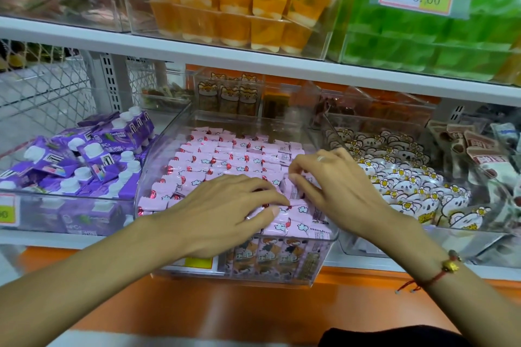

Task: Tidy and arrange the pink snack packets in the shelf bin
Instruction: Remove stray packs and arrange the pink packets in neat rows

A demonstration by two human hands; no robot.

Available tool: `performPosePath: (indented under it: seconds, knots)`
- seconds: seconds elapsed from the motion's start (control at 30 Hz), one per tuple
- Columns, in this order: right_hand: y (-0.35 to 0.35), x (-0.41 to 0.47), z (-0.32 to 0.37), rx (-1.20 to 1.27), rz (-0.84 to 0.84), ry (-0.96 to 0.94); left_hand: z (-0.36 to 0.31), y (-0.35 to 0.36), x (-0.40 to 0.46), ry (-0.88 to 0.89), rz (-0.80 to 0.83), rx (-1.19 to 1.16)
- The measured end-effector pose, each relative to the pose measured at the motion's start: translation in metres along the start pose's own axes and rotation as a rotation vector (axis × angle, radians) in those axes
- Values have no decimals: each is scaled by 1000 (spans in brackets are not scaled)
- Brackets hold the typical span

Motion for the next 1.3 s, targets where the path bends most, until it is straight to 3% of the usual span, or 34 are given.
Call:
performPosePath:
  seconds: [0.1,0.37,0.43,0.53,0.63,0.73,0.9,0.97,1.03,1.17,1.3]
  knots:
    - [-5,-1,0,65,-160,35,5,2,1,4,16,111]
    - [-43,-10,-13,332,-859,354,8,3,1,13,-20,94]
    - [-47,-14,-16,406,-916,420,7,2,-2,9,-10,63]
    - [-45,-16,-17,528,-827,494,4,-7,-5,-38,-93,9]
    - [-39,-15,-15,676,-736,531,8,-20,-6,-221,-258,-238]
    - [-34,-9,-6,737,-683,511,1,-20,-5,-227,-215,-450]
    - [-30,-2,3,796,-628,472,-5,-15,-4,-183,-199,-442]
    - [-32,-3,1,733,-600,444,-1,-18,-2,-246,-219,-586]
    - [-38,-3,4,497,-541,312,3,-20,2,-331,-236,-800]
    - [-34,1,23,69,-260,-20,2,-20,3,-398,-237,-952]
    - [-36,0,22,25,-300,-48,-8,-18,7,-402,-134,-1045]
Point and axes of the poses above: each hand's wrist, its own x-axis towards the middle knuckle, its own y-axis out of the palm, z = x × y, the point moved 3 cm from there along x, towards the middle knuckle, and after that the axes turned 10 degrees about -y, right-handed, at the moved point
